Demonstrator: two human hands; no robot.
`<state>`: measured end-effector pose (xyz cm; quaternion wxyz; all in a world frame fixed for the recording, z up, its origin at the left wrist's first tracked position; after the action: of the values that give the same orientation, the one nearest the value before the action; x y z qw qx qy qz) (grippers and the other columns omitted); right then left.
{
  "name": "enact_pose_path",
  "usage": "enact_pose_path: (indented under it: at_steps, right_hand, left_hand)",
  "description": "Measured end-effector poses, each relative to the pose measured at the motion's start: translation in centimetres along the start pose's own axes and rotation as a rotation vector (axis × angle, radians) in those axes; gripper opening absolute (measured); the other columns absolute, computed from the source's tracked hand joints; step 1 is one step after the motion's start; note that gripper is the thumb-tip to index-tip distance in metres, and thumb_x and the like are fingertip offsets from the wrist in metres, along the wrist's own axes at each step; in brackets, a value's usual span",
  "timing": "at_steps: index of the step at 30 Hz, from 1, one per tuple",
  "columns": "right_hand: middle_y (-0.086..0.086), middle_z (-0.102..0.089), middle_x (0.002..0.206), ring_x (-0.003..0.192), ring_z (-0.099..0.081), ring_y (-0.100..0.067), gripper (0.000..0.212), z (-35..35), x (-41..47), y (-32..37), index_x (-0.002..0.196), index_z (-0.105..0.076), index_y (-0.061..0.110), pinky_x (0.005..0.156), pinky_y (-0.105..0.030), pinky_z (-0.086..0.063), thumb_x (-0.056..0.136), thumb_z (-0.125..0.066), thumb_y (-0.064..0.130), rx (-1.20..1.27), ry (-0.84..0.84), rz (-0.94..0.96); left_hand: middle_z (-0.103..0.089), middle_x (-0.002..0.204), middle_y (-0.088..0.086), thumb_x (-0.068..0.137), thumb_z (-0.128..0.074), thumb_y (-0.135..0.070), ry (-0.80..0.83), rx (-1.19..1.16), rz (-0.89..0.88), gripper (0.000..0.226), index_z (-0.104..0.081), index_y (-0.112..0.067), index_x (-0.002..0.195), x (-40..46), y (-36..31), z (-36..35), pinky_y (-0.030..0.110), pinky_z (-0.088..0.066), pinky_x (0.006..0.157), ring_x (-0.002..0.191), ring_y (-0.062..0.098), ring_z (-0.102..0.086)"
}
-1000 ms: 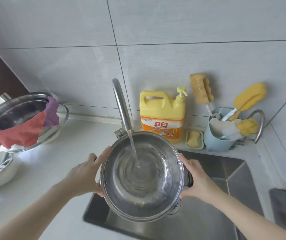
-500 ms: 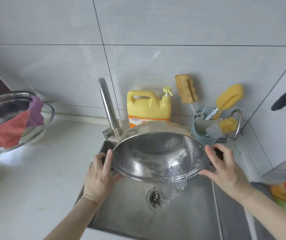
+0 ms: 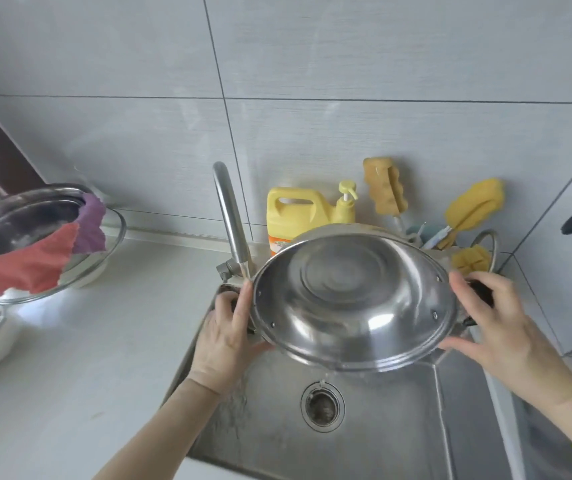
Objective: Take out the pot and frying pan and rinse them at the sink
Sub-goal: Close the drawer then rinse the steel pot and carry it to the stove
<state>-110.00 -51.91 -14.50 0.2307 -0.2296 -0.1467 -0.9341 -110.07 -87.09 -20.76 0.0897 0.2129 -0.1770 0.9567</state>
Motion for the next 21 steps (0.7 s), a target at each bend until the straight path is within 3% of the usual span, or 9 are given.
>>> enact_pose_path:
  at_steps: [2, 5, 9, 11, 13, 15, 17, 18, 21]
  right_hand:
    - [0.002, -0.033, 0.127, 0.086, -0.052, -0.014, 0.151, -2.7, -0.2, -1.2, 0.153, -0.001, 0.049, 0.078, -0.032, -0.056, 0.041, -0.100, 0.022, 0.079, 0.268, -0.112]
    - [0.025, -0.027, 0.116, 0.097, -0.053, -0.009, 0.145, -7.3, -1.2, -2.5, 0.134, 0.009, 0.073, 0.084, -0.010, -0.042, 0.046, -0.099, 0.030, 0.313, 0.567, -0.285]
    - [0.016, -0.037, 0.122, 0.102, -0.055, -0.006, 0.131, -11.4, -2.1, -1.3, 0.122, 0.005, 0.084, 0.087, -0.012, -0.044, 0.037, -0.088, 0.048, 0.428, 0.813, -0.353]
    - [0.014, -0.042, 0.130, 0.117, -0.050, -0.006, 0.125, -13.2, -2.9, -0.1, 0.127, -0.002, 0.080, 0.095, -0.015, -0.041, 0.042, -0.088, 0.048, 0.480, 0.947, -0.371]
    - [0.016, -0.049, 0.135, 0.118, -0.055, -0.014, 0.121, -15.1, -3.6, 1.3, 0.138, -0.013, 0.068, 0.096, -0.027, -0.049, 0.050, -0.090, 0.038, 0.577, 1.043, -0.421]
    - [0.018, -0.058, 0.132, 0.104, -0.063, -0.023, 0.115, -16.8, -4.3, 3.2, 0.144, -0.023, 0.060, 0.079, -0.044, -0.054, 0.055, -0.087, 0.027, 0.678, 1.114, -0.444]
    - [0.022, -0.058, 0.132, 0.089, -0.061, -0.020, 0.108, -18.3, -4.8, 5.2, 0.141, -0.027, 0.062, 0.065, -0.039, -0.051, 0.058, -0.082, 0.019, 0.770, 1.144, -0.432]
    - [0.024, -0.057, 0.133, 0.092, -0.061, -0.018, 0.108, -18.9, -4.9, 6.1, 0.141, -0.029, 0.062, 0.066, -0.035, -0.051, 0.059, -0.081, 0.016, 0.816, 1.124, -0.428]
    - [0.029, -0.055, 0.133, 0.126, -0.054, -0.007, 0.115, -20.4, -4.6, 8.1, 0.139, -0.027, 0.062, 0.099, -0.025, -0.048, 0.055, -0.086, 0.011, 0.904, 0.965, -0.440]
  left_hand:
    - [-0.043, 0.110, 0.008, 0.056, -0.082, -0.066, 0.266, -0.057, 0.070, 0.139, 0.011, -0.034, 0.155, -0.2, 0.8, -2.2, 0.034, -0.052, 0.066, 0.081, 0.032, -0.062]
    - [-0.037, 0.114, 0.000, 0.054, -0.087, -0.059, 0.673, -0.156, 0.172, 0.146, 0.030, -0.055, 0.140, -1.3, 1.9, -4.9, 0.027, -0.044, 0.081, 0.094, 0.023, -0.058]
    - [-0.031, 0.150, 0.001, 0.050, -0.091, -0.048, 1.025, -0.194, 0.272, 0.145, 0.024, -0.066, 0.137, -2.6, 5.4, -5.8, 0.042, -0.029, 0.115, 0.140, 0.025, -0.036]
    - [-0.038, 0.151, -0.009, 0.042, -0.093, -0.055, 1.162, -0.200, 0.281, 0.142, 0.013, -0.072, 0.136, -2.8, 7.0, -5.1, 0.043, -0.031, 0.115, 0.135, 0.016, -0.044]
    - [-0.060, 0.127, -0.020, 0.048, -0.094, -0.050, 1.310, -0.221, 0.316, 0.132, 0.000, -0.068, 0.140, -2.8, 7.7, -3.6, 0.033, -0.047, 0.100, 0.105, 0.008, -0.066]
    - [-0.068, 0.095, -0.018, 0.066, -0.089, -0.034, 1.413, -0.164, 0.339, 0.115, -0.008, -0.057, 0.144, -2.2, 8.4, -1.6, 0.024, -0.052, 0.077, 0.078, 0.006, -0.067]
    - [-0.068, 0.096, -0.010, 0.071, -0.086, -0.035, 1.444, -0.044, 0.348, 0.114, -0.006, -0.047, 0.151, -1.0, 8.8, 0.8, 0.021, -0.050, 0.071, 0.075, 0.007, -0.065]
    - [-0.065, 0.092, -0.012, 0.069, -0.087, -0.039, 1.437, 0.002, 0.354, 0.118, -0.004, -0.045, 0.153, -0.5, 9.0, 2.0, 0.020, -0.049, 0.072, 0.078, 0.007, -0.066]
    - [-0.051, 0.096, -0.022, 0.059, -0.091, -0.047, 1.319, 0.104, 0.324, 0.127, -0.001, -0.052, 0.150, 0.7, 9.1, 5.2, 0.027, -0.046, 0.089, 0.101, 0.013, -0.066]
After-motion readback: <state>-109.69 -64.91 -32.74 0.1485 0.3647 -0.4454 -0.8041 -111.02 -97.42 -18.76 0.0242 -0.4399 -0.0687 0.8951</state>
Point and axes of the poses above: each hand's wrist, its own x-axis towards the middle knuckle, its own z-axis out of the back of the hand, y = z × x, the point moved 8 cm from there along x, towards the middle knuckle
